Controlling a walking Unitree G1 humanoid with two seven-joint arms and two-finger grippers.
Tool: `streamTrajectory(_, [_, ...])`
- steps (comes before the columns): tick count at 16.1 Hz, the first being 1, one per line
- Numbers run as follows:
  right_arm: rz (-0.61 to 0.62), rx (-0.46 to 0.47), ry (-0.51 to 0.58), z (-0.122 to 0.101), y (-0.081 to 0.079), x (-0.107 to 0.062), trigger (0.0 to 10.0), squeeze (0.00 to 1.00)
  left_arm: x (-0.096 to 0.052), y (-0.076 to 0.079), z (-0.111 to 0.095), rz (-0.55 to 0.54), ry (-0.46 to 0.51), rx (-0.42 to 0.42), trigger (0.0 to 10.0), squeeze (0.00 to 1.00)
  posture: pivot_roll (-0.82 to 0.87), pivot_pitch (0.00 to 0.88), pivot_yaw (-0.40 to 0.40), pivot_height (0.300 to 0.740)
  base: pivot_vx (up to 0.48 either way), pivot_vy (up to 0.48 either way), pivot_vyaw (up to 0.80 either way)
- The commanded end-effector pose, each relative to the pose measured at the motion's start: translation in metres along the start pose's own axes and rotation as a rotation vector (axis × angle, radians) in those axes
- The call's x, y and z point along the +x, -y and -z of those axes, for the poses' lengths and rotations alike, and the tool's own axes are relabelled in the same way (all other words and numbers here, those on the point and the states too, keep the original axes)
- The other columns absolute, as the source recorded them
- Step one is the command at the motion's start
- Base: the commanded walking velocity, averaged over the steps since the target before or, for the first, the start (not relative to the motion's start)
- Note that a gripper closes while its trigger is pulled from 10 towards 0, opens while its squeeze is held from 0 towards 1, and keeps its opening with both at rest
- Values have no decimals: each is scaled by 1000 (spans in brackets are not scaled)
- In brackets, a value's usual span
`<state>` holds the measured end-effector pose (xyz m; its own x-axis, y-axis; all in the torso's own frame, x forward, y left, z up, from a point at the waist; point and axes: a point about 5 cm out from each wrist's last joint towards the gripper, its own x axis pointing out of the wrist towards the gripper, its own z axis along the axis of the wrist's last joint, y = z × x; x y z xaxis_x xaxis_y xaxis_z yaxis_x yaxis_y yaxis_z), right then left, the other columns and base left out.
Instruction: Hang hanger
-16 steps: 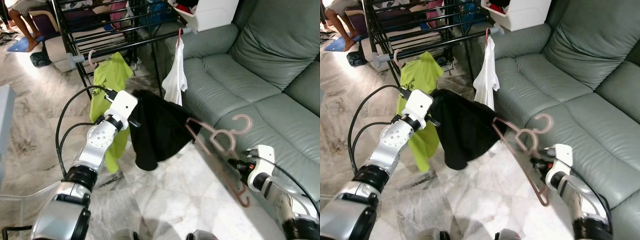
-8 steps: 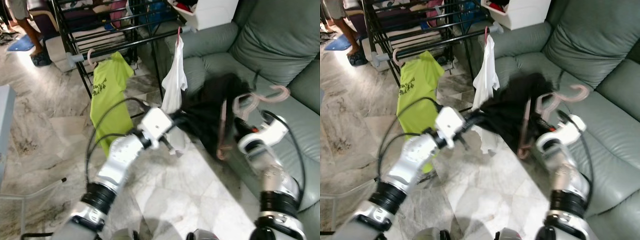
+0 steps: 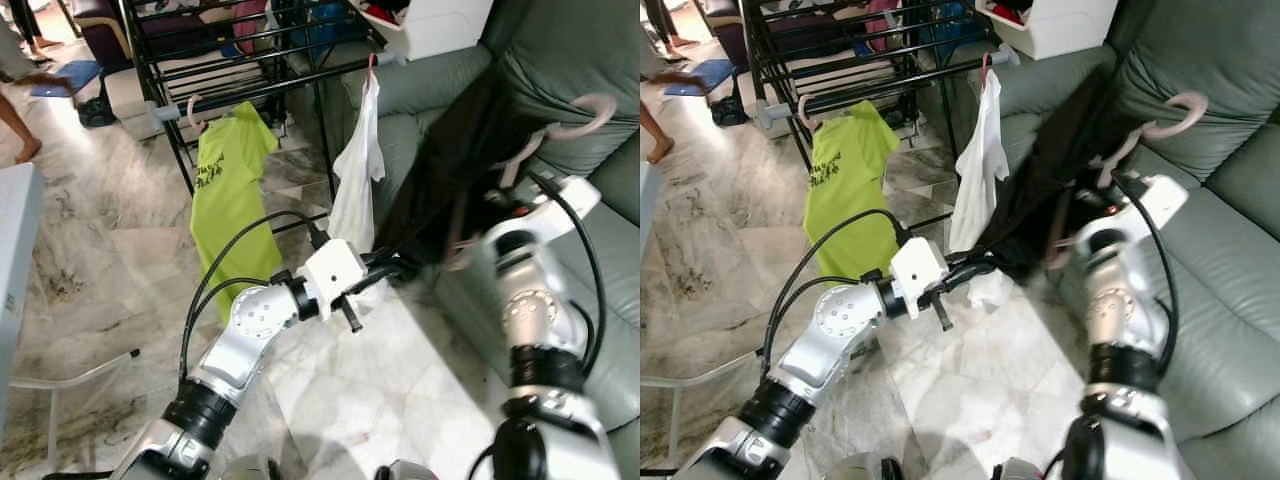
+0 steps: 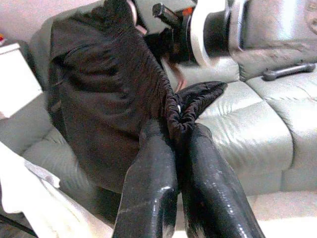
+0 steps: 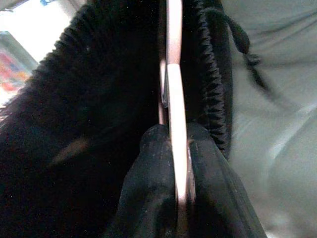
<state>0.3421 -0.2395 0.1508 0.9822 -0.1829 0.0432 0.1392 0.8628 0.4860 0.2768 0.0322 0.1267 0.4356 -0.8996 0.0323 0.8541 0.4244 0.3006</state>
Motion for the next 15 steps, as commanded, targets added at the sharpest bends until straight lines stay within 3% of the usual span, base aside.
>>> streamTrajectory(1, [34,-72,100,-23,2,7,10000,0,-7,1,2,15,-17,-10,10000,0,-61,0,47,740,0,0,0])
streamTrajectory(4, [-17,-277,155,-35,-3,10,10000,0,-13,6,12,41,-59,-12,10000,0,-54,0,45,740,0,0,0])
streamTrajectory(6, [-99,-323,164,-31,-15,10,10000,0,-16,11,24,62,-124,-9,10000,0,-54,0,45,740,0,0,0])
streamTrajectory(7, [-154,-364,170,-27,-23,7,10000,0,-16,13,28,64,-137,-19,10000,141,-54,0,45,740,0,0,0])
streamTrajectory(8, [-206,-381,173,-22,-30,3,10000,0,-16,14,31,55,-150,-29,10000,855,-55,0,39,740,0,0,0])
streamTrajectory(9, [-305,-454,184,-16,-37,-3,10000,0,-18,15,36,61,-169,-8,10000,1000,-55,0,43,740,0,0,0])
streamTrajectory(15, [-408,-585,180,-13,-36,-7,10000,0,-24,13,47,57,-204,12,10000,1000,-55,0,41,740,0,0,0])
